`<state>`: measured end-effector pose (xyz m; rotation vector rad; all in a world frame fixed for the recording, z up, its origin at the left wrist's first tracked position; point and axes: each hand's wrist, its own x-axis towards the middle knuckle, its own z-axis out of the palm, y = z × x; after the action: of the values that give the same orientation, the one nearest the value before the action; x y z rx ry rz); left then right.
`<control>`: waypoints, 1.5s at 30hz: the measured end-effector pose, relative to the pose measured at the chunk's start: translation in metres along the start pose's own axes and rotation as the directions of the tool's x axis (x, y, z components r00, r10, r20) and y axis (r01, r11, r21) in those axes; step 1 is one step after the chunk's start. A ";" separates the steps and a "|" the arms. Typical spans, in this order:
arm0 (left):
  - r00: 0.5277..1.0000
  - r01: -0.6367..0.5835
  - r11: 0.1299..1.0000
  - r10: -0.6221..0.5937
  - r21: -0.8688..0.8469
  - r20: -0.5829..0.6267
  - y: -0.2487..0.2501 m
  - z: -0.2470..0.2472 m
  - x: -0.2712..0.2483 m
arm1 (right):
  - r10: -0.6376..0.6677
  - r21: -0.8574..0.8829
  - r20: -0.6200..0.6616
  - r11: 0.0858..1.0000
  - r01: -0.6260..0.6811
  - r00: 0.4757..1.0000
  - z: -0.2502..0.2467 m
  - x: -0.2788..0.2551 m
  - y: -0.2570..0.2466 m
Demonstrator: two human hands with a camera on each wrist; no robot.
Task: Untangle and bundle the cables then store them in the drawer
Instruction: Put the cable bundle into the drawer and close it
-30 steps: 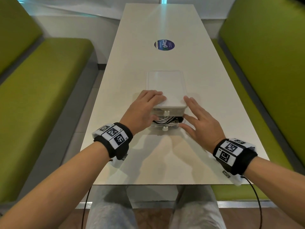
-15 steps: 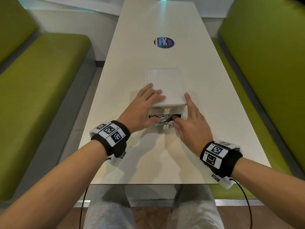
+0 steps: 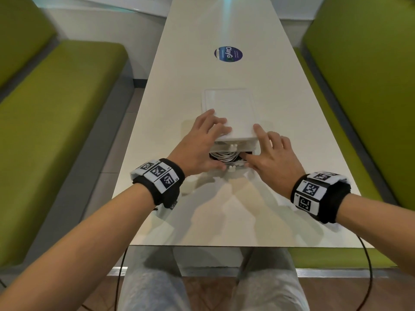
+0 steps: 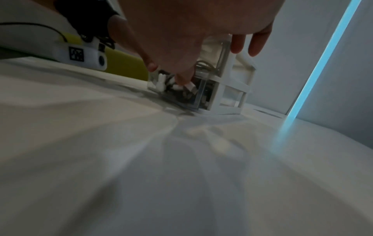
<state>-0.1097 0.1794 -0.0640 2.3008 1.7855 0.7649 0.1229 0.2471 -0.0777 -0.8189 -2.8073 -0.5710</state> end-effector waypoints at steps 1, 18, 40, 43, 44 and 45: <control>1.000 -0.006 1.000 0.006 0.012 0.006 0.000 0.000 0.000 | -0.016 -0.016 -0.019 1.000 0.016 1.000 0.002 -0.002 0.000; 0.998 -0.014 0.999 0.016 0.035 -0.060 -0.001 0.007 -0.003 | -0.110 0.403 -0.265 0.890 0.214 0.958 0.009 0.015 0.009; 0.991 0.032 0.996 -0.021 0.080 -0.132 0.006 0.009 -0.001 | -0.198 0.410 -0.305 0.855 0.316 0.932 0.017 0.020 0.025; 0.988 0.027 0.993 -0.009 0.111 -0.156 0.005 0.011 0.000 | -0.184 0.391 -0.329 0.866 0.311 0.926 0.017 0.019 0.025; 0.986 0.016 0.992 0.005 0.123 -0.167 0.004 0.012 0.000 | -0.206 0.346 -0.321 0.883 0.317 0.925 0.018 0.018 0.024; 0.984 0.004 0.991 0.021 0.136 -0.177 0.003 0.013 0.000 | -0.227 0.294 -0.311 0.901 0.321 0.923 0.019 0.016 0.023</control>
<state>-0.1015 0.1810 -0.0738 2.3940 1.9616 0.9032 0.1209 0.2800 -0.0838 -0.2517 -2.6669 -0.1973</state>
